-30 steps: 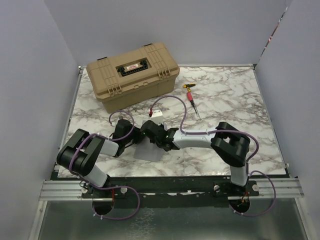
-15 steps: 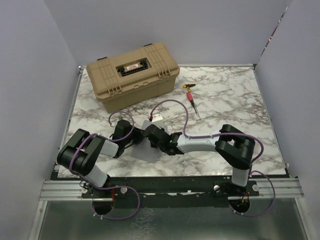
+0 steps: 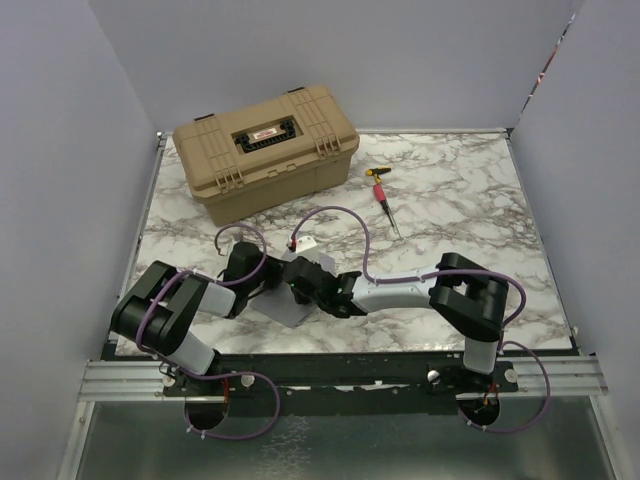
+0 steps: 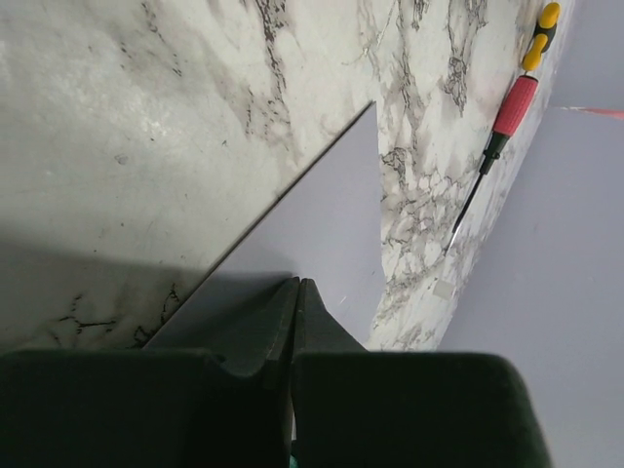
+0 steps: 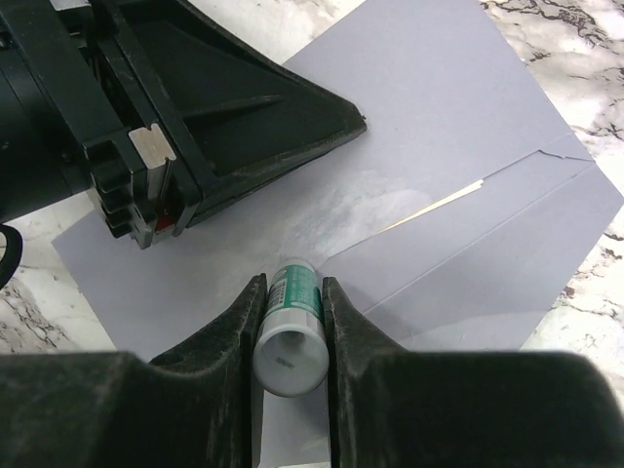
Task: Place the letter into the envelope and seal it
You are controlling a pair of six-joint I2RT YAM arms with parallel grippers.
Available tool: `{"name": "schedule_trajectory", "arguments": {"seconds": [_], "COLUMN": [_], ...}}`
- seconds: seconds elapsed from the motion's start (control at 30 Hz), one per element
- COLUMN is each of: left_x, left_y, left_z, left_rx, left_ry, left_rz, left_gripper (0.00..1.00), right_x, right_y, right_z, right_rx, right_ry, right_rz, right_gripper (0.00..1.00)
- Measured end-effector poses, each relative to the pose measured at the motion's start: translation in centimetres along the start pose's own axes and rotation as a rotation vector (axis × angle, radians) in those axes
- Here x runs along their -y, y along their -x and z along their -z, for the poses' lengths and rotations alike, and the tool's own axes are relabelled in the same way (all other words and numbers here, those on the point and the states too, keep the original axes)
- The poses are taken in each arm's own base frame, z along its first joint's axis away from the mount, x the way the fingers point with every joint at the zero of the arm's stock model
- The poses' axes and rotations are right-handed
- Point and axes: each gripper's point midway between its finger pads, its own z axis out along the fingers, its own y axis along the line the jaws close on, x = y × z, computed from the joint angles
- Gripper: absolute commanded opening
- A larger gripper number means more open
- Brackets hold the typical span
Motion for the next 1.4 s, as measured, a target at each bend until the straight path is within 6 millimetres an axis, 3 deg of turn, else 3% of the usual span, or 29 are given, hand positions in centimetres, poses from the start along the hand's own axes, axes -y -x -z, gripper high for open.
{"name": "schedule_trajectory", "arguments": {"seconds": [0.07, 0.1, 0.33, 0.4, 0.53, 0.8, 1.1, 1.27, 1.4], "left_x": [0.0, 0.0, 0.4, 0.6, 0.8, -0.5, -1.7, -2.8, -3.3], "left_y": [0.1, 0.2, 1.6, 1.8, 1.9, 1.5, 0.9, 0.7, 0.6], "left_z": [0.1, 0.2, 2.0, 2.8, 4.0, 5.6, 6.4, 7.0, 7.2], "left_rx": [0.004, 0.009, 0.061, 0.066, 0.045, -0.031, -0.115, -0.143, -0.154], "left_ry": [0.006, 0.013, 0.091, 0.109, 0.164, 0.271, 0.342, 0.383, 0.399], "left_rz": [-0.008, -0.016, -0.144, -0.176, -0.255, -0.385, -0.474, -0.499, -0.508], "left_gripper": [0.0, 0.05, 0.55, 0.6, 0.63, 0.65, 0.38, 0.37, 0.46], "right_x": [0.0, 0.0, 0.7, 1.0, 1.4, 0.3, 0.9, 0.6, -0.1], "right_y": [0.0, 0.0, 0.0, 0.0, 0.5, 4.0, 4.1, 4.1, 3.9], "right_z": [0.0, 0.0, 0.1, 0.3, 1.0, 2.9, 2.7, 2.4, 1.3], "right_rx": [0.0, -0.001, 0.008, 0.006, 0.005, 0.065, 0.055, 0.047, 0.029], "right_ry": [-0.002, -0.005, -0.049, -0.064, -0.073, -0.042, -0.054, -0.037, -0.025], "right_rz": [-0.005, -0.01, -0.036, -0.033, -0.03, -0.063, -0.081, -0.076, -0.063], "right_gripper": [0.0, 0.0, 0.0, 0.0, 0.0, 0.0, 0.0, 0.0, 0.0]}}
